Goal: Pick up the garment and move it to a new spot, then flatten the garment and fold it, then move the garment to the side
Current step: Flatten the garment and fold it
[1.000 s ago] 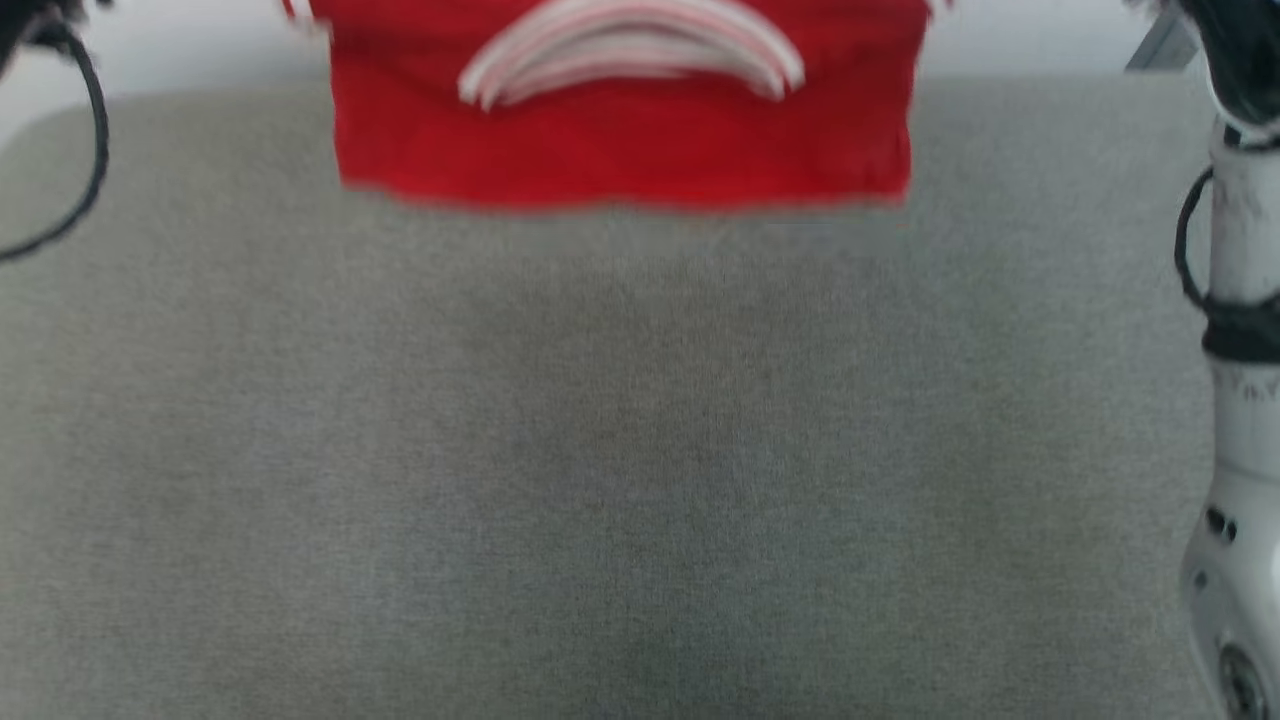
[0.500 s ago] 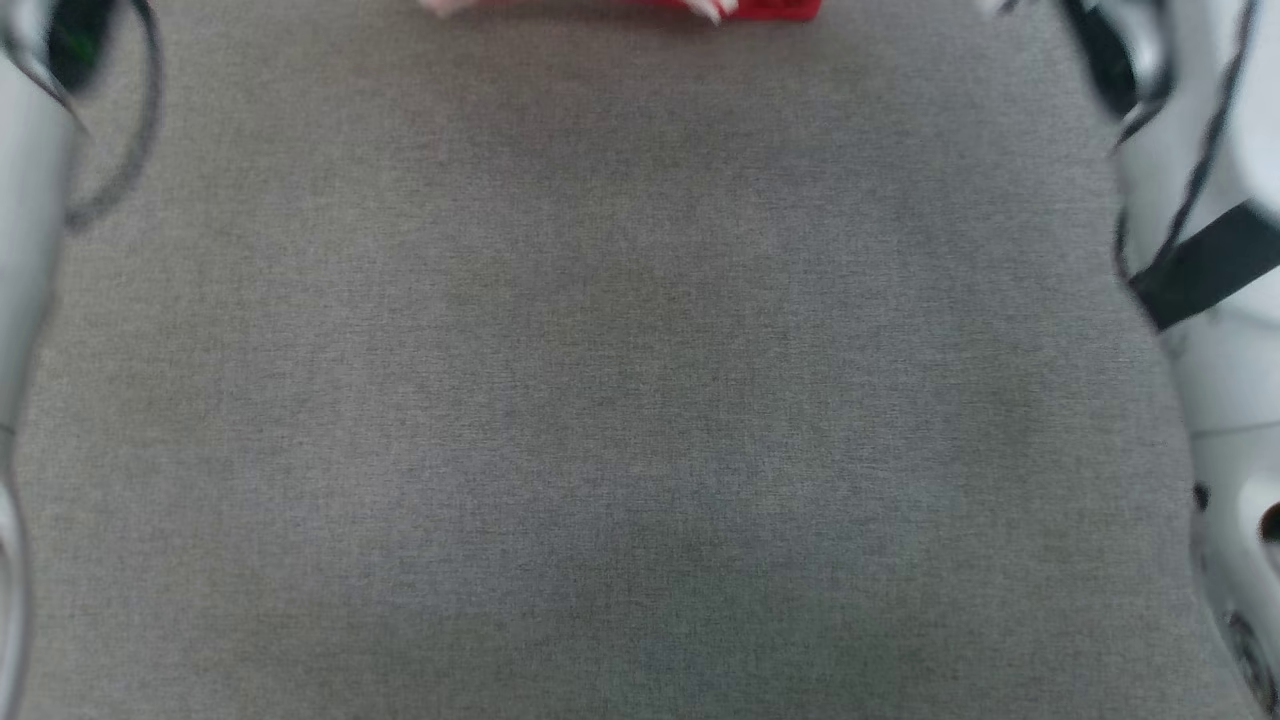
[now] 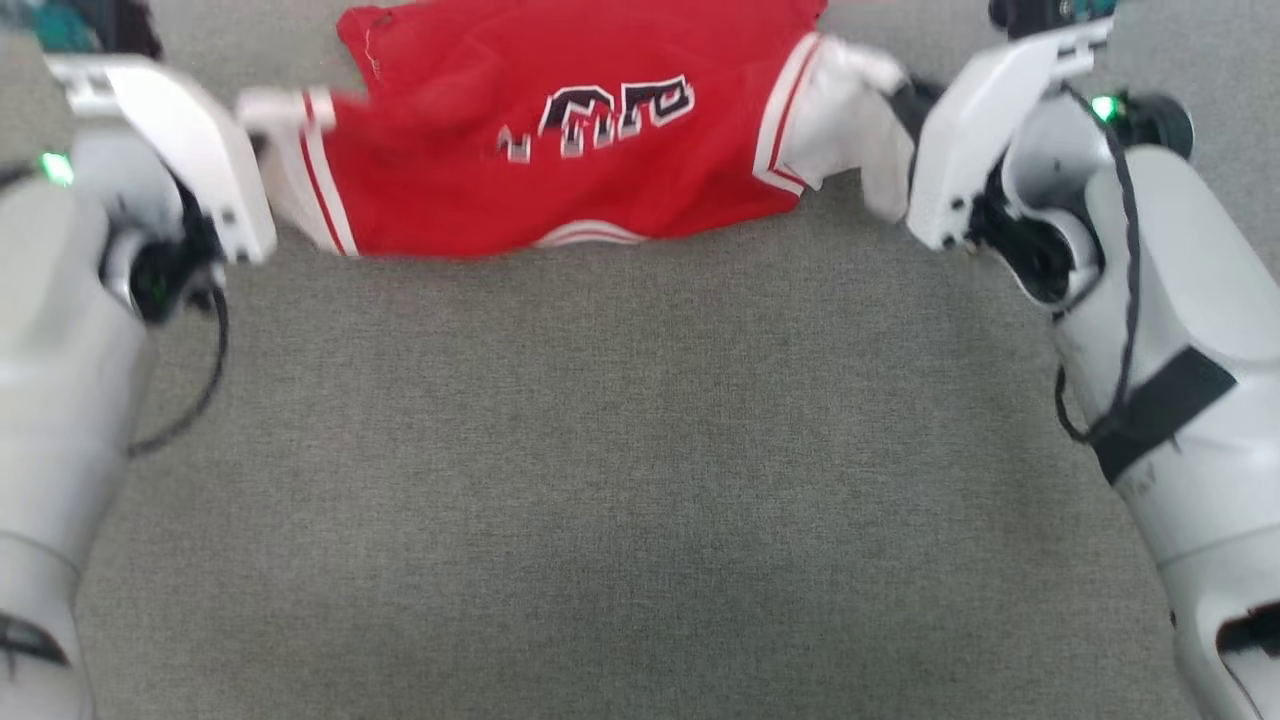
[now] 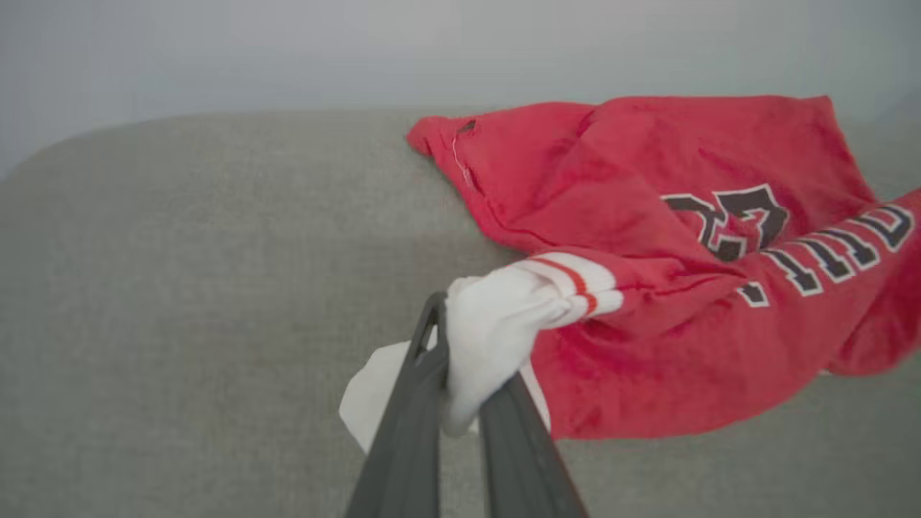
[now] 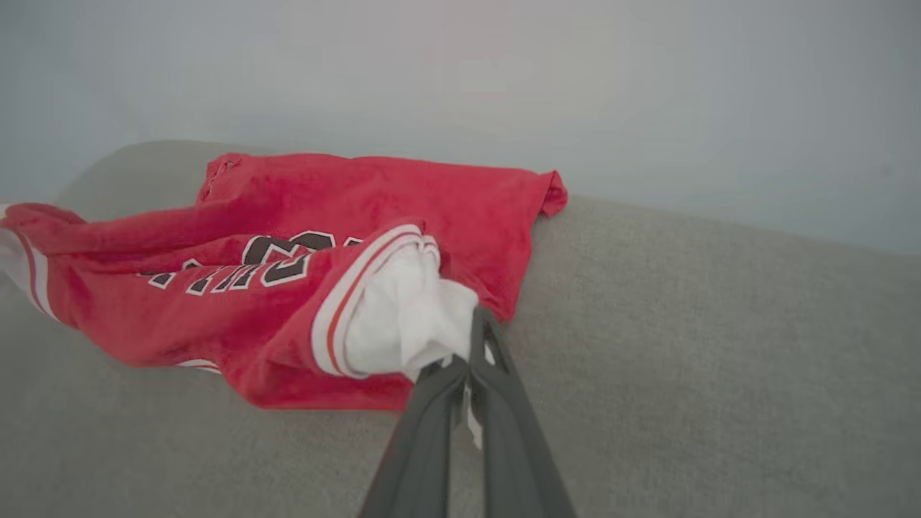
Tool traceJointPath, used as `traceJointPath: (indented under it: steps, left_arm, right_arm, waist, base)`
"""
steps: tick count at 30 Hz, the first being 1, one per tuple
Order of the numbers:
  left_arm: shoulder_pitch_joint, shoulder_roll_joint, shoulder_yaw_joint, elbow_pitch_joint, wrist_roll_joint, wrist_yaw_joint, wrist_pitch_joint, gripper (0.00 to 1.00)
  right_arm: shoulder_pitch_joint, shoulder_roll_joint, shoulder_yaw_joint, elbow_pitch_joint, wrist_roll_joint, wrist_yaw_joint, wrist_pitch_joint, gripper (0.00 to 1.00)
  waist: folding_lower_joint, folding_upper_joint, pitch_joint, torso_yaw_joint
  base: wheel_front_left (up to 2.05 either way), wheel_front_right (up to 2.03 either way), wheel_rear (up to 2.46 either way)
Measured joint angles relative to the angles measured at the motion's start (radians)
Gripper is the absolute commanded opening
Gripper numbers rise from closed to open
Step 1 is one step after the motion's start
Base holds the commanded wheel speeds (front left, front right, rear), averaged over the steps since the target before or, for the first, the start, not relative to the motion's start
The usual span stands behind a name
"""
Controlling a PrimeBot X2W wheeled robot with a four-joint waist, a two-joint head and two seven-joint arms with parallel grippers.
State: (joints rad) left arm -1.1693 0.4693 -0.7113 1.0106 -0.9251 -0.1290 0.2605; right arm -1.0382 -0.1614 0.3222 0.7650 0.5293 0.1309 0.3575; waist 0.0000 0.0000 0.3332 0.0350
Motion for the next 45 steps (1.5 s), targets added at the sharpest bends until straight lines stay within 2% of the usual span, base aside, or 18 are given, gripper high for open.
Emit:
traceJointPath:
  steps: [5, 6, 8, 13, 16, 23, 33, 34, 39, 44, 45]
  left_arm:
    - [0.104, 0.007, -0.016, -0.007, -0.065, 0.0, 0.103, 0.0]
    - [0.144, 0.02, -0.029, -0.026, -0.074, 0.0, 0.136, 0.0]
    - [0.187, 0.034, -0.031, -0.045, -0.094, 0.0, 0.17, 0.0]
    - [0.29, 0.071, -0.04, -0.125, -0.131, 0.001, 0.222, 0.0]
    - [0.352, 0.103, -0.035, -0.197, -0.15, 0.019, 0.244, 0.0]
    - [0.525, 0.2, -0.028, -0.454, -0.194, 0.114, 0.295, 0.0]
    - [0.758, 0.367, 0.001, -0.889, -0.254, 0.326, 0.344, 0.0]
    - [0.758, 0.367, 0.001, -0.889, -0.254, 0.326, 0.344, 0.0]
    - [0.857, 0.422, 0.014, -1.048, -0.272, 0.417, 0.34, 0.0]
    - [0.882, 0.416, 0.01, -1.067, -0.266, 0.428, 0.31, 0.0]
    - [0.883, 0.41, 0.007, -1.064, -0.262, 0.427, 0.306, 0.0]
  right_arm:
    - [0.096, -0.029, -0.027, -0.048, 0.072, 0.0, 0.123, 0.0]
    - [0.139, -0.039, -0.038, -0.066, 0.09, 0.0, 0.183, 0.0]
    - [0.184, -0.045, -0.053, -0.091, 0.105, 0.0, 0.234, 0.0]
    - [0.311, -0.071, -0.097, -0.188, 0.131, 0.0, 0.369, 0.0]
    - [0.4, -0.083, -0.115, -0.272, 0.135, 0.0, 0.46, 0.0]
    - [0.613, -0.101, -0.175, -0.535, 0.139, 0.0, 0.674, 0.0]
    - [0.882, -0.075, -0.275, -0.928, 0.145, 0.0, 0.951, 0.0]
    - [0.882, -0.075, -0.275, -0.928, 0.145, 0.0, 0.951, 0.0]
    - [0.989, -0.027, -0.321, -1.053, 0.118, 0.0, 1.02, 0.0]
    - [1.008, -0.003, -0.312, -1.03, 0.072, 0.0, 0.956, 0.0]
    - [1.007, -0.001, -0.309, -1.011, 0.061, 0.0, 0.936, 0.22]
  waist:
    - [0.0, 0.0, -0.03, 0.003]
    - [0.0, 0.0, -0.045, 0.004]
    - [0.0, 0.0, -0.061, 0.006]
    - [0.0, 0.0, -0.103, 0.013]
    - [0.0, 0.0, -0.127, 0.019]
    - [0.0, 0.0, -0.172, 0.031]
    - [0.0, 0.0, -0.169, 0.043]
    - [0.0, 0.0, -0.169, 0.043]
    - [0.0, 0.0, -0.141, 0.05]
    - [0.0, 0.0, -0.113, 0.057]
    - [0.0, 0.0, -0.107, 0.058]
  base:
    - [0.0, 0.0, 0.0]
    - [0.0, 0.0, 0.0]
    - [0.0, 0.0, 0.0]
    - [0.0, 0.0, 0.0]
    - [0.0, 0.0, 0.0]
    - [0.0, 0.0, 0.0]
    - [0.0, 0.0, 0.0]
    - [0.0, 0.0, 0.0]
    - [0.0, 0.0, 0.0]
    - [0.0, 0.0, 0.0]
    - [0.0, 0.0, 0.0]
